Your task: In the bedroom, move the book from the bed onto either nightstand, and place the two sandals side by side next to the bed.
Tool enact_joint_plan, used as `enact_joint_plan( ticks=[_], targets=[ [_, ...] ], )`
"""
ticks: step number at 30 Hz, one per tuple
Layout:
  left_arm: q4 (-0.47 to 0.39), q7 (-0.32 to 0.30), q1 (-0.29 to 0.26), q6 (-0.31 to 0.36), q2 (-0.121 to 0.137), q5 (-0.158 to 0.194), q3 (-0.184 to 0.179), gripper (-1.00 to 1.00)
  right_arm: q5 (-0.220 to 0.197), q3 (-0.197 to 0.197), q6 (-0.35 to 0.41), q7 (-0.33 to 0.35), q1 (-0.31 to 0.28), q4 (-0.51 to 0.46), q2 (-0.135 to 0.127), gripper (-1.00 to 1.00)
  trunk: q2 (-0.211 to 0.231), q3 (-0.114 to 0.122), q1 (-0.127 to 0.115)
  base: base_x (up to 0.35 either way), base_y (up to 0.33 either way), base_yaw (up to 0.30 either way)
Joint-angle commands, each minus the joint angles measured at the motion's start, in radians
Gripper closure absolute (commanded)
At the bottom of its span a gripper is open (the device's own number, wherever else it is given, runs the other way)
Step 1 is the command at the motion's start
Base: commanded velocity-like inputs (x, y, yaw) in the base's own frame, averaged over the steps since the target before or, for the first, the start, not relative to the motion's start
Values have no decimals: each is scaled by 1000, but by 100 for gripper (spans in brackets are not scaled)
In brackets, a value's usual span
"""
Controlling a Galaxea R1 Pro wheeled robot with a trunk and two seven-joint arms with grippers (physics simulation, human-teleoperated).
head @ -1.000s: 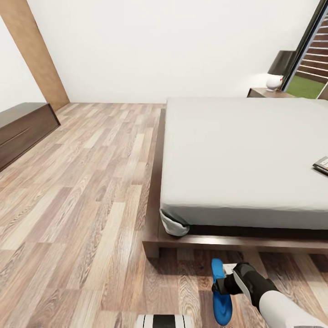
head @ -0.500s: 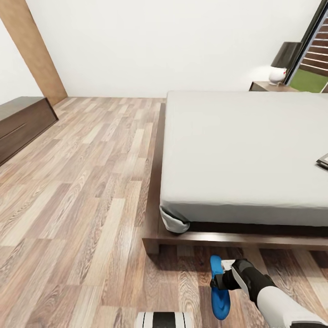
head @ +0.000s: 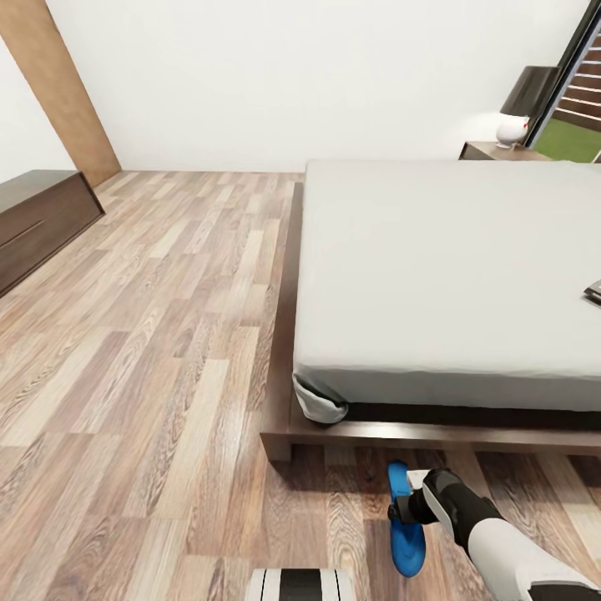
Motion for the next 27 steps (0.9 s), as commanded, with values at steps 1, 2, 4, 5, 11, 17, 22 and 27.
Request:
enact_joint_plan(
  ticks=[1,2,4,5,11,17,22,27],
  targets=[
    [-1,0,0,-6,0,4,3,100,7,2,5,6,-1,-2,0,100,0,-1,0,0,0,0],
    [-1,0,0,-6,0,4,3,100,7,2,5,5,-2,-2,0,100,0,-1,0,0,0,0],
    [-1,0,0,-6,0,4,3,100,7,2,5,4,-7,-2,0,100,0,-5,0,0,0,0],
    [-1,0,0,-6,0,4,3,100,7,1,5,4,-8,-2,0,100,-1,-8,1,0,0,0],
    [-1,0,0,-6,0,4,3,100,7,0,5,3,-16,-2,1,100,-2,-24,3,0,0,0],
    [-1,0,0,-6,0,3,3,100,7,-1,5,3,-23,-2,1,100,-3,-39,4,0,0,0],
    [-1,0,0,-5,0,3,3,100,7,-1,5,3,-26,-1,1,100,-3,-43,5,0,0,0],
    [-1,0,0,-5,0,2,3,100,7,-1,5,3,-28,0,1,100,-3,-43,5,0,15,0]
  ],
)
